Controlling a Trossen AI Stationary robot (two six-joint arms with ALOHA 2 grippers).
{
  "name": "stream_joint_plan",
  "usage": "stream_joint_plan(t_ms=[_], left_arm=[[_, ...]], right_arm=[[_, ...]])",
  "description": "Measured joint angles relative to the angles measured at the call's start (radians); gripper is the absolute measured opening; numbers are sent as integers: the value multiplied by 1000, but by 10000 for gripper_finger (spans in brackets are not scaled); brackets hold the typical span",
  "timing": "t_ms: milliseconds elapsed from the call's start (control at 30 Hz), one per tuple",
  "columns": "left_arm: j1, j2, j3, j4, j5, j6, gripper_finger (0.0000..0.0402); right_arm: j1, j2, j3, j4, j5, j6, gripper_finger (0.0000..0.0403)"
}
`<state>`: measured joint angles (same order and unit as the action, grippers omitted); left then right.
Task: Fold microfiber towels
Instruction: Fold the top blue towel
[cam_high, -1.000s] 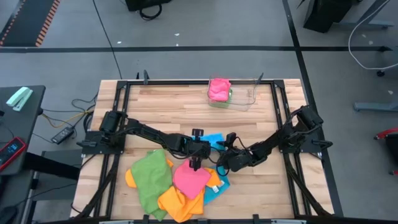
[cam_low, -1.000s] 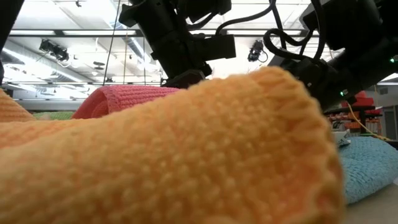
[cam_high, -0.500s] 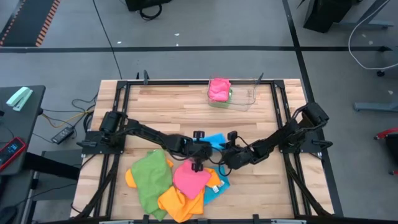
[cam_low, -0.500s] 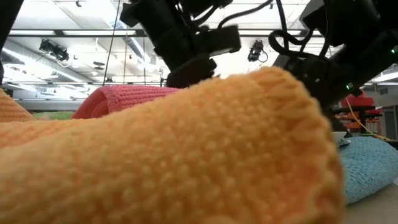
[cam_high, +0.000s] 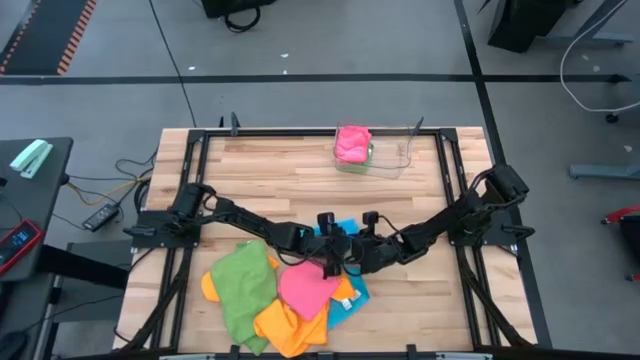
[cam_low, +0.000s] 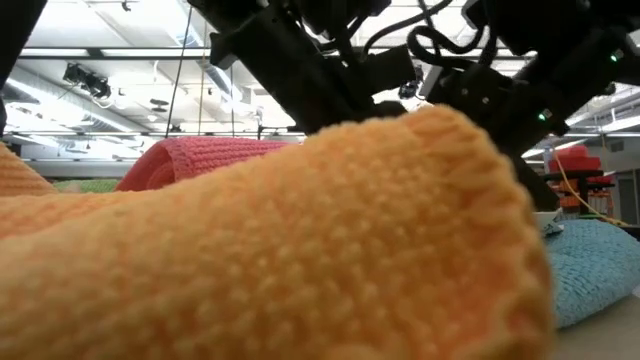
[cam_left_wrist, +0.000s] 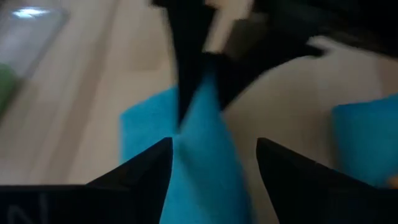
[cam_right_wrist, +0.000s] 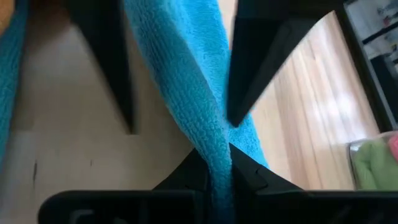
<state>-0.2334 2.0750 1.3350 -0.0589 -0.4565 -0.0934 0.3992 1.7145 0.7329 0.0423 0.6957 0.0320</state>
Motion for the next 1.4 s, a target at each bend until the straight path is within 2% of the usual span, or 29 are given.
stream_joint_plan(t_ms=[267,667,767,867,1000,1133,1267,1400], left_arm=[[5,0,0,-30,-29,0,197],[6,0,0,-76,-29,22,81],[6,0,0,-78,-28,27,50],[6,0,0,-86,-8,35,26],[6,-1,0,-103,2,41,20],[7,-1,0,-105,2,41,43],[7,-1,13,-111,2,53,51],[7,-2,27,-124,2,53,45]], right_arm=[[2,-2,38,-46,-24,30,38],[3,-2,43,-62,-41,37,41],[3,-2,44,-63,-61,40,62],[3,-2,44,-72,-76,39,101],[3,-2,45,-140,-78,50,159],[-2,-2,45,-196,-110,56,195],[-15,2,45,-189,-114,9,201],[-39,20,45,-164,-136,-44,182]])
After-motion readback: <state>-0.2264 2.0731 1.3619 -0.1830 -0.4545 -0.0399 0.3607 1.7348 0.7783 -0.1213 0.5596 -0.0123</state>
